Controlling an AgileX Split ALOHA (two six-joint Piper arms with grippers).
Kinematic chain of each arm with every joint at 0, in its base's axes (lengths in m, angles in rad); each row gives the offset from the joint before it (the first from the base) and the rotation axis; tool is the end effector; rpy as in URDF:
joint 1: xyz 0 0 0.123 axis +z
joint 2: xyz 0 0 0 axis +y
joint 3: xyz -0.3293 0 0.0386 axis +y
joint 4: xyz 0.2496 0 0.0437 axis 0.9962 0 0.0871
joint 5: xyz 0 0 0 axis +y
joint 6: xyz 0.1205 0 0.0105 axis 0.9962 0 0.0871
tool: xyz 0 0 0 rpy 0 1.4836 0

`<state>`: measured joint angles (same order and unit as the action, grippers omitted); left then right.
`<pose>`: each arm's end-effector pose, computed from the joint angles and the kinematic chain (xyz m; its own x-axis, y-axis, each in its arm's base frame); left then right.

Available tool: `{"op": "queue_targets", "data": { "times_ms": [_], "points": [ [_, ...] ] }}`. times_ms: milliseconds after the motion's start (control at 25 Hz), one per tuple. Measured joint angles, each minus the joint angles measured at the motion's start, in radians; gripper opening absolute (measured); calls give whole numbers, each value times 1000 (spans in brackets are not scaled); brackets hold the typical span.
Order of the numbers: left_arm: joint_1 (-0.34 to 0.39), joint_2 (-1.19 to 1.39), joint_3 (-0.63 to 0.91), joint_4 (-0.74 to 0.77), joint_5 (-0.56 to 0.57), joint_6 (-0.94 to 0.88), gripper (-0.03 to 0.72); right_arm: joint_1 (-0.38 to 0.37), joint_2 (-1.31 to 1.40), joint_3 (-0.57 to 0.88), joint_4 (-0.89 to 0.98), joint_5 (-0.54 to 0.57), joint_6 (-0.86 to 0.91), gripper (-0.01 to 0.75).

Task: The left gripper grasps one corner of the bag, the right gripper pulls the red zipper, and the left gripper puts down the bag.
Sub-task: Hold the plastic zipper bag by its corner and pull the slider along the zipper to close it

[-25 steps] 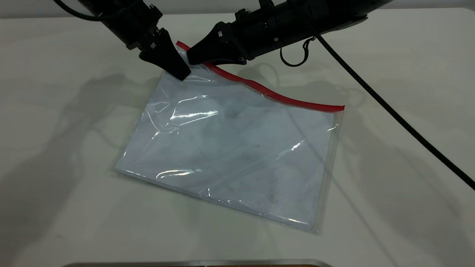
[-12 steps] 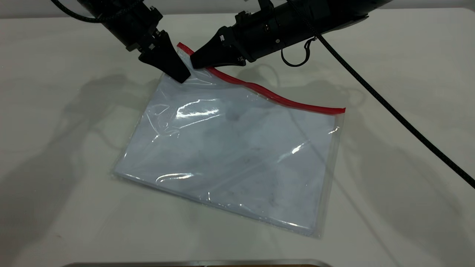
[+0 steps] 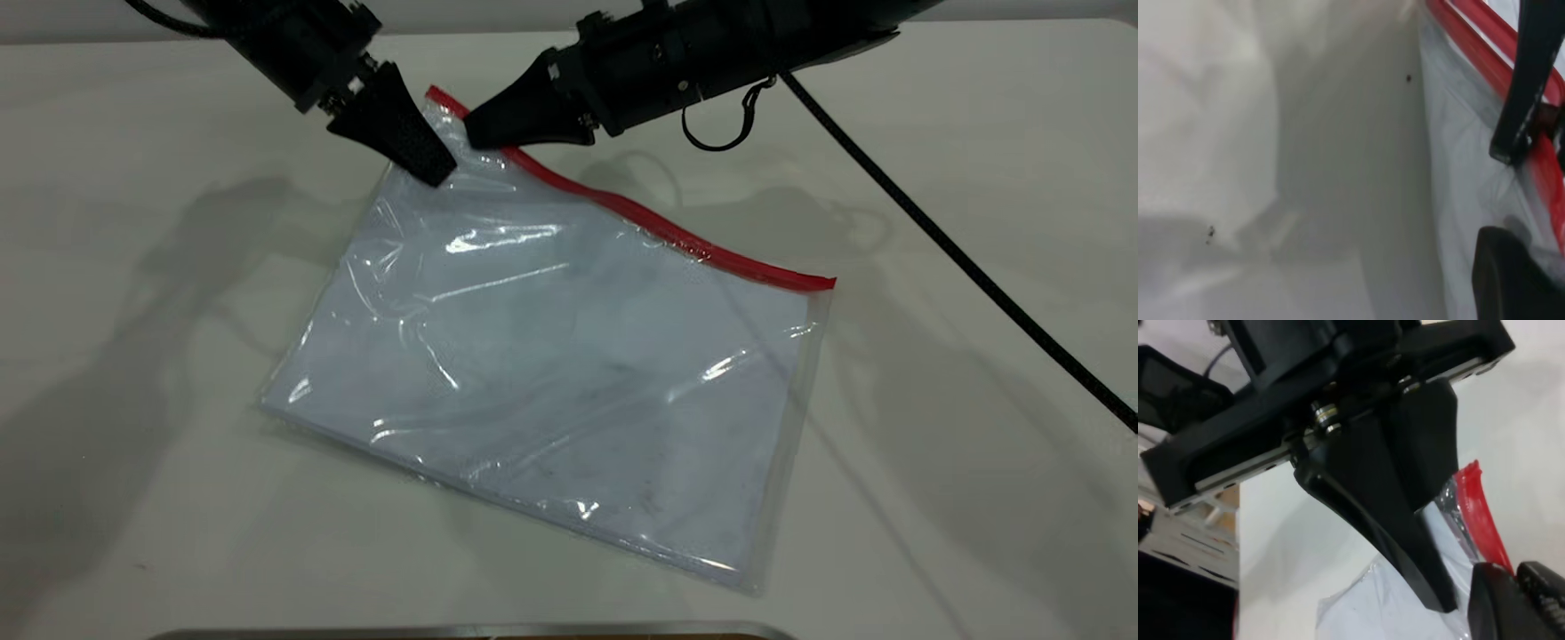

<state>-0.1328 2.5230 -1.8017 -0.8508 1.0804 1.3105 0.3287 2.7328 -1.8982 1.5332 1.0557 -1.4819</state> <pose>0.4960 -0.1472 0.0601 -0.5825 0.6287 -0.5151 0.8111 0.4081 -0.4191 0.4946 0.2799 0.0195 -0.6971 -0.2311 -0.6787 -0.7159 0.2774 0.6407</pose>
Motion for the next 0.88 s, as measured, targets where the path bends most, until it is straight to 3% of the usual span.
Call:
{"op": "queue_targets", "data": {
  "times_ms": [640,880],
  "points": [
    [31,-49,0,-116,-2,30,51,-75,-16,-14,-101,44,15,33],
    [73,-51,0,-161,6,48,51,-126,-14,-14,-254,17,42,33]
  ]
}}
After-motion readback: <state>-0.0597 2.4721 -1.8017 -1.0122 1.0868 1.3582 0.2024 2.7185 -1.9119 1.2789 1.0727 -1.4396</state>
